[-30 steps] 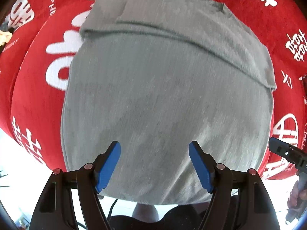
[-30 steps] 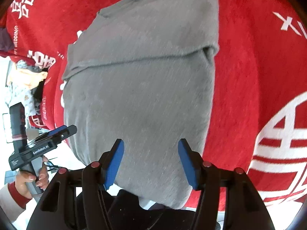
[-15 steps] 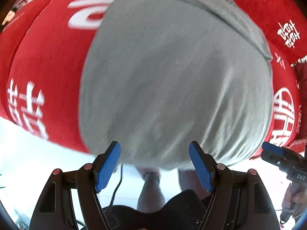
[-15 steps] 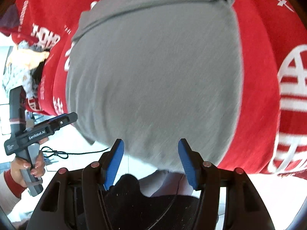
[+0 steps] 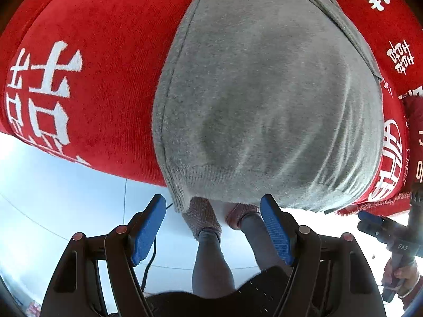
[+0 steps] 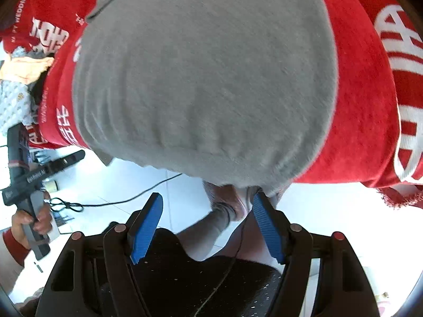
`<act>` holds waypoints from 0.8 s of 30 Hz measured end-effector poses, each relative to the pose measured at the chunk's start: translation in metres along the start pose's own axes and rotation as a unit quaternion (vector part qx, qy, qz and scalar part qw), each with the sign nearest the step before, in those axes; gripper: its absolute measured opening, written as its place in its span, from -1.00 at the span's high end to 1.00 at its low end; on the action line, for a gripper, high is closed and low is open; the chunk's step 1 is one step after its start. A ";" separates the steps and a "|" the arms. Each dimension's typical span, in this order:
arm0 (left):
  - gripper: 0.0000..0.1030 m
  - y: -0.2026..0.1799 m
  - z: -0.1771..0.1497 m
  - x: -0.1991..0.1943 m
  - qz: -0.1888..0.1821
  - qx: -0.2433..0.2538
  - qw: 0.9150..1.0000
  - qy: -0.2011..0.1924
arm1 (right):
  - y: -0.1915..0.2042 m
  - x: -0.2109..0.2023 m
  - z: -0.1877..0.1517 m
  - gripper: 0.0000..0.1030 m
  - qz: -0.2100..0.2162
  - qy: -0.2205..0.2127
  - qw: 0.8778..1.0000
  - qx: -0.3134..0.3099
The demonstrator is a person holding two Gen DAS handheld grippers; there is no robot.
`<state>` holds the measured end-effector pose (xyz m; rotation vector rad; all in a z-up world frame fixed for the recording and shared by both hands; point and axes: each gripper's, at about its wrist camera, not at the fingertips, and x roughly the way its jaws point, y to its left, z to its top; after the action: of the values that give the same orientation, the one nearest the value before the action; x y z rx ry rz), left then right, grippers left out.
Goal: Fold small clothes
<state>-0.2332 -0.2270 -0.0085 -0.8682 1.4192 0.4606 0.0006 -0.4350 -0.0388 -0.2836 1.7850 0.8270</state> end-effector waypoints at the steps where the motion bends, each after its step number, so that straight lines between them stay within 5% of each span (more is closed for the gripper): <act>1: -0.46 -0.001 0.004 0.005 -0.001 -0.001 1.000 -0.003 | -0.004 0.003 -0.001 -0.44 -0.003 0.005 1.000 -0.001; 10: -0.46 0.010 0.021 0.029 -0.040 0.015 0.999 -0.001 | -0.044 0.039 0.008 -0.44 0.009 0.034 0.999 -0.028; 20: -0.46 0.005 0.021 0.044 -0.118 0.035 0.992 0.013 | -0.038 0.039 0.014 -0.47 0.117 0.018 0.991 -0.068; 24: -0.46 -0.008 0.020 0.042 -0.129 0.058 0.990 0.019 | -0.037 0.042 0.020 -0.47 0.129 0.022 0.989 -0.070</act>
<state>-0.2083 -0.2257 -0.0489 -0.9548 1.3327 0.1653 0.0202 -0.4402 -0.0941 -0.1642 1.8305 1.1414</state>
